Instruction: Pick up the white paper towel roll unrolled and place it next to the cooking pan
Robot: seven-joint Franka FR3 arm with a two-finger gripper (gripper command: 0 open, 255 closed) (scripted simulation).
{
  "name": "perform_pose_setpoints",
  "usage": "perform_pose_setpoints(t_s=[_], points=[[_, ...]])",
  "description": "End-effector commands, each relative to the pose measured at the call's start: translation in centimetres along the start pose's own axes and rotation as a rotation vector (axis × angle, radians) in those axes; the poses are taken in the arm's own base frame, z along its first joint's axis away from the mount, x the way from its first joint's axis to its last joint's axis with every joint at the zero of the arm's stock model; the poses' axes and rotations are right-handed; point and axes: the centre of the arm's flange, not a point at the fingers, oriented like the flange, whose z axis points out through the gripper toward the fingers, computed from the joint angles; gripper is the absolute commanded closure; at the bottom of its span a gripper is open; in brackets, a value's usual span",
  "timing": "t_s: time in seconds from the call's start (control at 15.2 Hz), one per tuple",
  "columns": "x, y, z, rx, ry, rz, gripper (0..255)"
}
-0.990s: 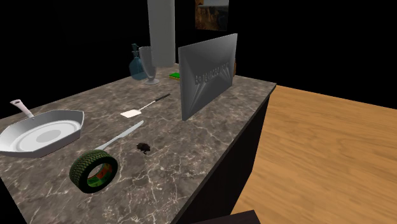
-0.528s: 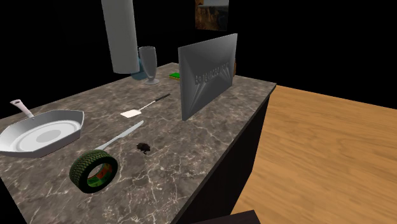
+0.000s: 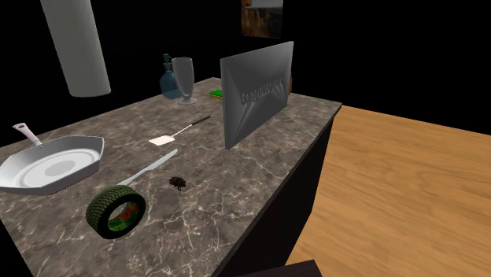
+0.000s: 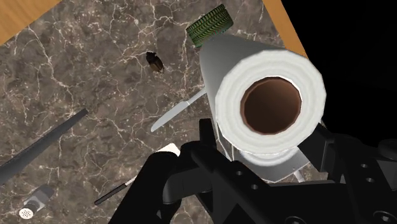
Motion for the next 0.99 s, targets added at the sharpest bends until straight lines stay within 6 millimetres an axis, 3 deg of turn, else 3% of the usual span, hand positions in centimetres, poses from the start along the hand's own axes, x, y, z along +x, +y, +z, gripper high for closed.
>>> perform_pose_setpoints(t_s=[0.0,0.92], points=[[0.1,-2.3,0.3,0.000,0.000,0.002,255],[0.6,-20.3,1.6,0.000,0.000,0.002,255]])
